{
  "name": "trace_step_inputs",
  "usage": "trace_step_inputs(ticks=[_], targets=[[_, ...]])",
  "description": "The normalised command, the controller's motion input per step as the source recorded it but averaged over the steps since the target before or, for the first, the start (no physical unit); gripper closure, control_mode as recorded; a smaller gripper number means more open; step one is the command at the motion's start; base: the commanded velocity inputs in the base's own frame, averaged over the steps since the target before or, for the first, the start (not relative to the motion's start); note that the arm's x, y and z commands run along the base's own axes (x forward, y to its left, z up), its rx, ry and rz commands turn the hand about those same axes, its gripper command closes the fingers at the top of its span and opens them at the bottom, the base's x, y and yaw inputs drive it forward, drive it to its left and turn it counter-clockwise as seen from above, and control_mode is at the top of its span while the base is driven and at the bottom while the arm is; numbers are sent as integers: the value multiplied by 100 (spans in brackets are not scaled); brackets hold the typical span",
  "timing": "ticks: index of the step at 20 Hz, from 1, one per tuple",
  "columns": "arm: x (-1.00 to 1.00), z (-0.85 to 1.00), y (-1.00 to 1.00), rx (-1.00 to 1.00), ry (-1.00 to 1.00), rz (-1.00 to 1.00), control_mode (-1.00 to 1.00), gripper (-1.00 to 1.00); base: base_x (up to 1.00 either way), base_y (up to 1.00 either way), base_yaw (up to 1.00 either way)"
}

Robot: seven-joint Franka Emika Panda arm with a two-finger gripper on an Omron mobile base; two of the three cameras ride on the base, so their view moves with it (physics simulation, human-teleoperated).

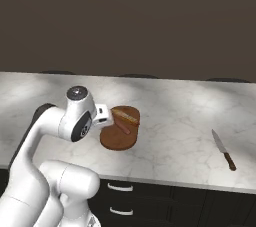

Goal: Retrieve the sausage and cheese from the fridge and place them on the cutting board on the counter.

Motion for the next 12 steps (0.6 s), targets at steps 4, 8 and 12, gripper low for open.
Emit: trace_step_inputs(ticks=[4,8,12], targets=[[-68,15,15,0,-24,-22,-100,-100,0,0,0],[-51,34,0,2,-20,-22,-100,-100,0,0,0],[-34,44,2,3,-10,-20,-100,-100,0,0,0]])
